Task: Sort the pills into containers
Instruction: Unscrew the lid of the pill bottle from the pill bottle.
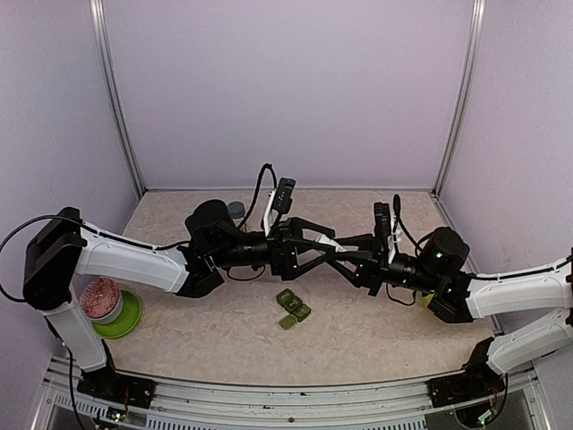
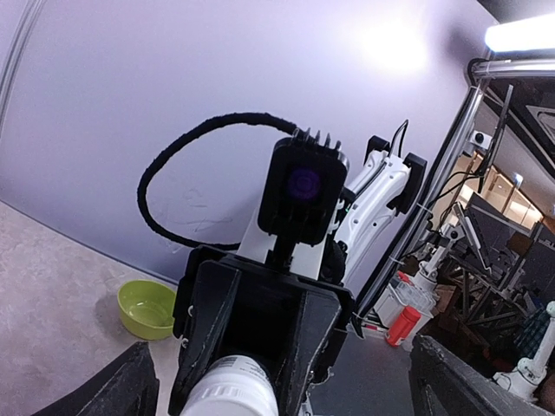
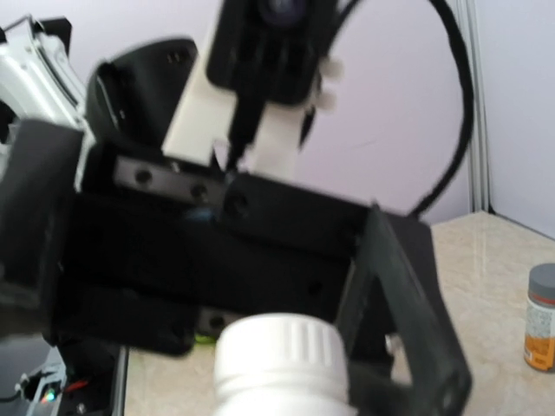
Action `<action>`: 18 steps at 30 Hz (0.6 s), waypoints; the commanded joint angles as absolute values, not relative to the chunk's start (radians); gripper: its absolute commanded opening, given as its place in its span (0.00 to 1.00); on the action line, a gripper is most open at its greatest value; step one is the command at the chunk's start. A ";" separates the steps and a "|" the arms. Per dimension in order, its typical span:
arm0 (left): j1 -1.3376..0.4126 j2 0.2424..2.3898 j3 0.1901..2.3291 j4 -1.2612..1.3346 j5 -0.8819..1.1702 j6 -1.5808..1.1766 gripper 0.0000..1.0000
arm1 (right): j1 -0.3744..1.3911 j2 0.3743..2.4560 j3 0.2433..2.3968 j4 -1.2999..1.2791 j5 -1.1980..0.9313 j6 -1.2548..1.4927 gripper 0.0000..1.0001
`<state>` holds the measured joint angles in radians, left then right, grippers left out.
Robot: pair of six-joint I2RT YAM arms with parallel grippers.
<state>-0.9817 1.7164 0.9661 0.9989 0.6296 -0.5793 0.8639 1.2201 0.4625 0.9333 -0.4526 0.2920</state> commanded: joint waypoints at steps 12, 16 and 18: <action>-0.986 1.728 0.953 1.148 0.623 -0.583 0.97 | 0.877 1.262 0.447 1.055 -0.510 0.345 0.00; -0.986 1.747 0.966 1.162 0.625 -0.587 0.97 | 0.879 1.283 0.453 1.087 -0.517 0.354 0.00; -0.986 1.755 0.970 1.176 0.633 -0.594 0.97 | 0.879 1.289 0.460 1.083 -0.512 0.354 0.00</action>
